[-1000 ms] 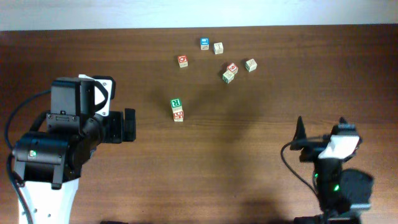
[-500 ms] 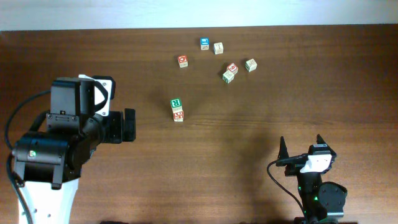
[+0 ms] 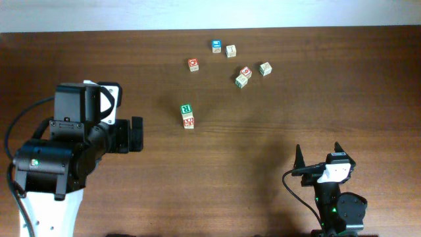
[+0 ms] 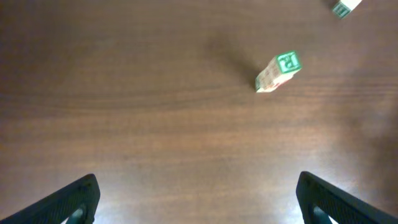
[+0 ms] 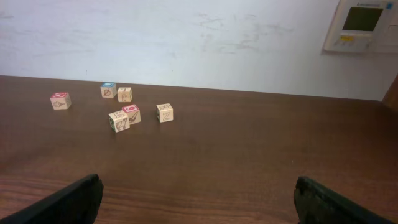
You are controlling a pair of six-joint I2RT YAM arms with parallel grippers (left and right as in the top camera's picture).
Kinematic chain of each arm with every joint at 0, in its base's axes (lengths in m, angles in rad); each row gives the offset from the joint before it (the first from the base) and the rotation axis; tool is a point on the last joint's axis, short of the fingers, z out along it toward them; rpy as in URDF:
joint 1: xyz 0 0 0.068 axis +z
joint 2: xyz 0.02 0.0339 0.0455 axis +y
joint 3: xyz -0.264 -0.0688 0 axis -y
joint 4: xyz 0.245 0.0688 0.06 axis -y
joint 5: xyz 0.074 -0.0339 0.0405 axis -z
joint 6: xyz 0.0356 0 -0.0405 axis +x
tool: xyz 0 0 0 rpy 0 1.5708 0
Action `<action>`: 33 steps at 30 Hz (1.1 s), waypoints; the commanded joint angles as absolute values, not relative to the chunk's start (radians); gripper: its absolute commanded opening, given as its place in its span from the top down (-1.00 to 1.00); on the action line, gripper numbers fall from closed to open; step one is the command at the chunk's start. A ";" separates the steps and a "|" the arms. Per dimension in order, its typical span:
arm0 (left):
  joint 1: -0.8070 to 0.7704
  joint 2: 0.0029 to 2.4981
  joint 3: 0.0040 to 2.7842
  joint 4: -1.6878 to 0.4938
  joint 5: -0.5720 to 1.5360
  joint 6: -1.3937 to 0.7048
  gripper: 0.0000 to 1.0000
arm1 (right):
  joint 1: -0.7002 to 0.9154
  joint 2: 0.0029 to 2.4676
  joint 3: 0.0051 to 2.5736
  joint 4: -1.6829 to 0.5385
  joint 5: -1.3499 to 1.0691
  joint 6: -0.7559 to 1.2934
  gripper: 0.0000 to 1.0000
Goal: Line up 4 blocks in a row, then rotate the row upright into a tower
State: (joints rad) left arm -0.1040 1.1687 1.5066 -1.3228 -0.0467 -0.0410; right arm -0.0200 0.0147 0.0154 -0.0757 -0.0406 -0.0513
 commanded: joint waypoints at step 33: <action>0.094 0.005 0.009 -0.078 -0.068 0.266 -0.99 | -0.026 0.003 0.006 -0.075 -0.049 -0.045 -0.96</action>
State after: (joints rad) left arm 0.0883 0.0154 0.0166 -0.0818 -0.0578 0.2478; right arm -0.0200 0.0101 0.0147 -0.0746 -0.0437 -0.0521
